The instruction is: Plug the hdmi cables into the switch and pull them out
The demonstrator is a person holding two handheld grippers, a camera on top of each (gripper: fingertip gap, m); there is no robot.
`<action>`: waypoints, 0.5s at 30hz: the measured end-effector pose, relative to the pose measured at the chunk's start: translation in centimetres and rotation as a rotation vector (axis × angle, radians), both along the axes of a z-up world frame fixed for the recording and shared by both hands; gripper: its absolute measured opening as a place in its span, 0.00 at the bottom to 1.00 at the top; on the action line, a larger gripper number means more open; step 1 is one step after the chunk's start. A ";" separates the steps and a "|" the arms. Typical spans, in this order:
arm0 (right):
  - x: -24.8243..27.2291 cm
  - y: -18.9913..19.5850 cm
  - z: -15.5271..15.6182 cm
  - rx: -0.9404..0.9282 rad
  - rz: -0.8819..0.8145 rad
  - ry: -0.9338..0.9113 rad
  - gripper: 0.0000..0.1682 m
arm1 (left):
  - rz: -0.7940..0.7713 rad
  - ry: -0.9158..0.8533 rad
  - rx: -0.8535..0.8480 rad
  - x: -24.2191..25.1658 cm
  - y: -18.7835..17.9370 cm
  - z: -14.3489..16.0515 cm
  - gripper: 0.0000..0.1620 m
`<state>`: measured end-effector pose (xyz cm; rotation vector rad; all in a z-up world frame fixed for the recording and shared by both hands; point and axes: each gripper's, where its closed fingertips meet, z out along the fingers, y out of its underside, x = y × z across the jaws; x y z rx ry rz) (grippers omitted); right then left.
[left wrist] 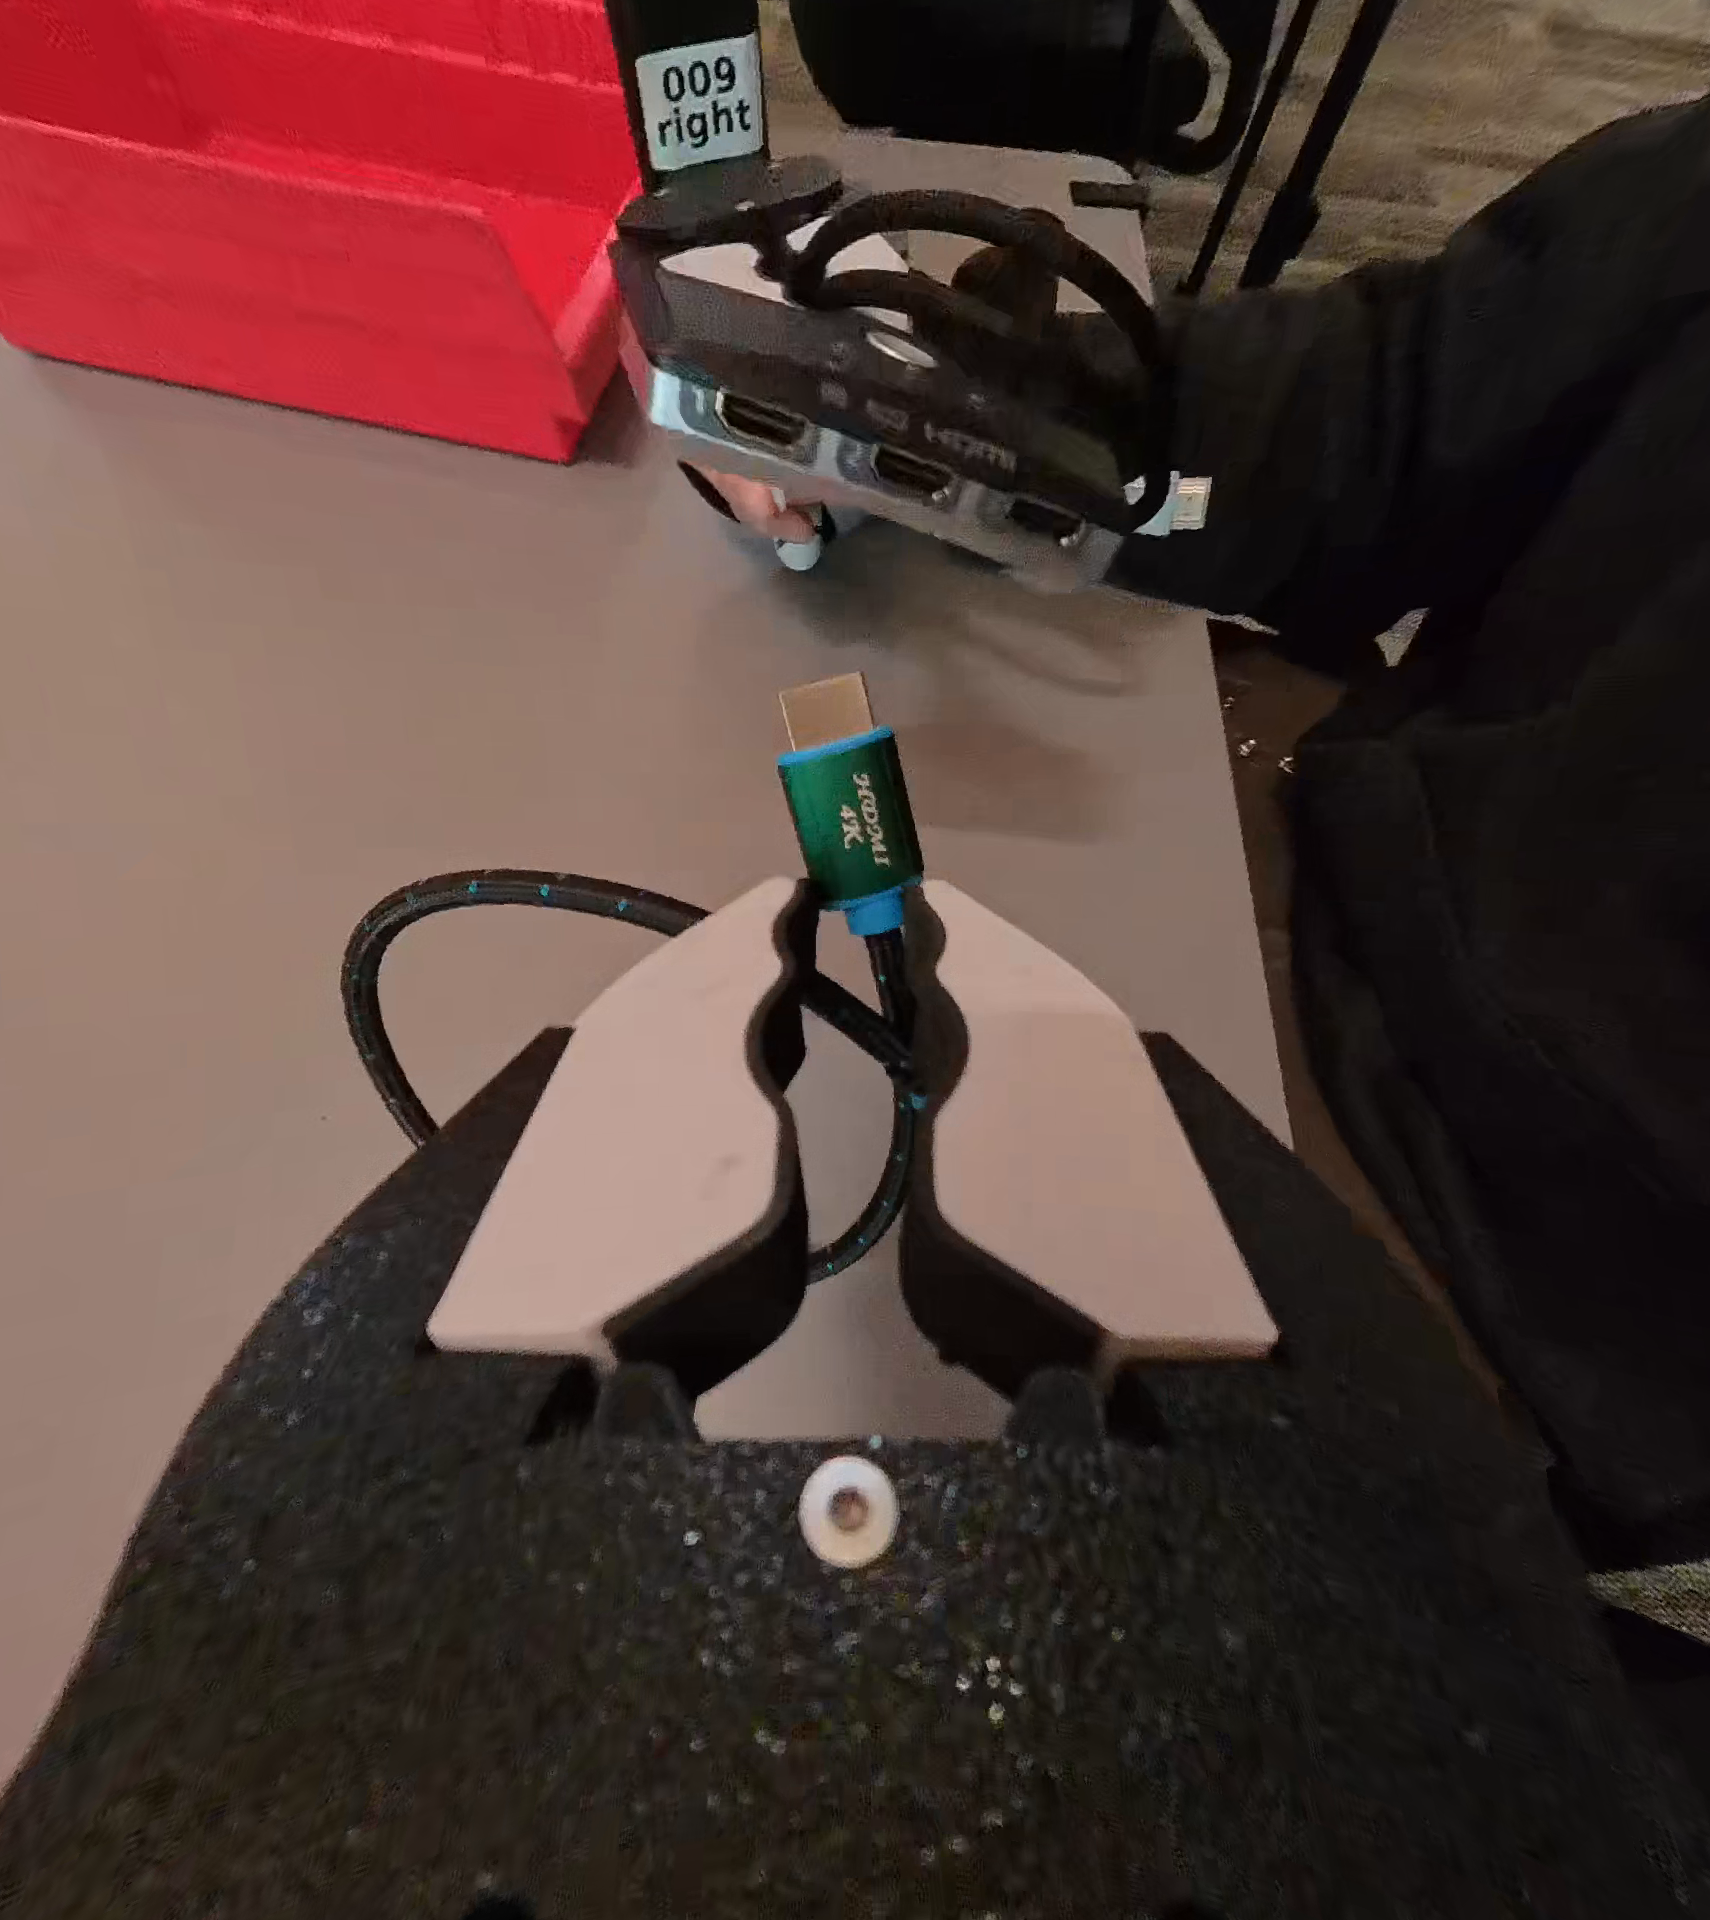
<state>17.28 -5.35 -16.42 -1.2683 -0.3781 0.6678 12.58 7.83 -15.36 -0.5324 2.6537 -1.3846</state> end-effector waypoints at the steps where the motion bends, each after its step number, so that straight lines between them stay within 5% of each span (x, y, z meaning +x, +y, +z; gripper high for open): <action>1: -0.2 0.3 -0.3 -0.020 0.006 -0.017 0.04 | 0.008 0.012 0.019 0.0 0.4 -0.1 0.10; 10: -0.5 1.8 -1.6 -0.141 -0.015 -0.091 0.04 | 0.001 0.019 0.569 0.9 3.2 -1.2 0.10; 15: -0.1 1.9 -1.4 -0.140 -0.033 -0.080 0.04 | -0.071 0.018 0.641 1.1 2.1 -0.5 0.10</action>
